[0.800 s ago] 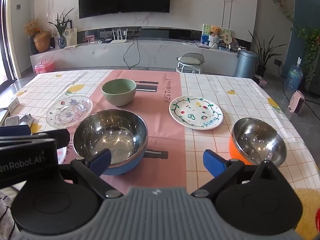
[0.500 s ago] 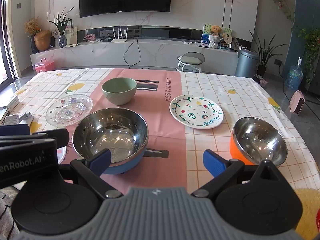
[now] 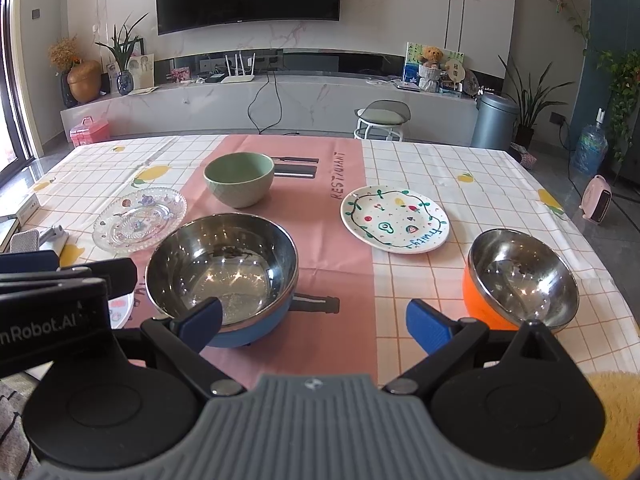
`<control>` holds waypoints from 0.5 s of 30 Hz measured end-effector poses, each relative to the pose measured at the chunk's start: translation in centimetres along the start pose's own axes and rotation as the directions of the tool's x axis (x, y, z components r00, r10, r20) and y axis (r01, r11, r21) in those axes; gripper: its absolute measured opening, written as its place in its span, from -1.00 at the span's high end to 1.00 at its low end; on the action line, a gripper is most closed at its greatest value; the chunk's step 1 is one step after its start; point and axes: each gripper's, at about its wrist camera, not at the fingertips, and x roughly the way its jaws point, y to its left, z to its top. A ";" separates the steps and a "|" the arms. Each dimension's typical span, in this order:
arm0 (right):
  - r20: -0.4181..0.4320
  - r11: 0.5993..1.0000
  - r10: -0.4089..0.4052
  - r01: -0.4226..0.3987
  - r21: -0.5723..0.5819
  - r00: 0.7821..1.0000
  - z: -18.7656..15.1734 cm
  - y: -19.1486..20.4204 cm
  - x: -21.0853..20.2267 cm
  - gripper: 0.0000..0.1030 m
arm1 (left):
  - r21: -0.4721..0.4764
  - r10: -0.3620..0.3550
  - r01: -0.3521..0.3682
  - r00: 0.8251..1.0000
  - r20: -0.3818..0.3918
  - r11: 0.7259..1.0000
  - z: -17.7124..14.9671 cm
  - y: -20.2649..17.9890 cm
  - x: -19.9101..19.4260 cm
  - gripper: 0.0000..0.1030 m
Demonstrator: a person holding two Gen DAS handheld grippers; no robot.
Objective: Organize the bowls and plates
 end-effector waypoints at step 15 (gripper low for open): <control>0.001 1.000 0.018 -0.018 -0.003 1.000 -0.1 0.1 0.2 -0.87 | 0.004 0.010 -0.010 1.000 -0.024 1.000 0.5 0.1 -0.6 -0.59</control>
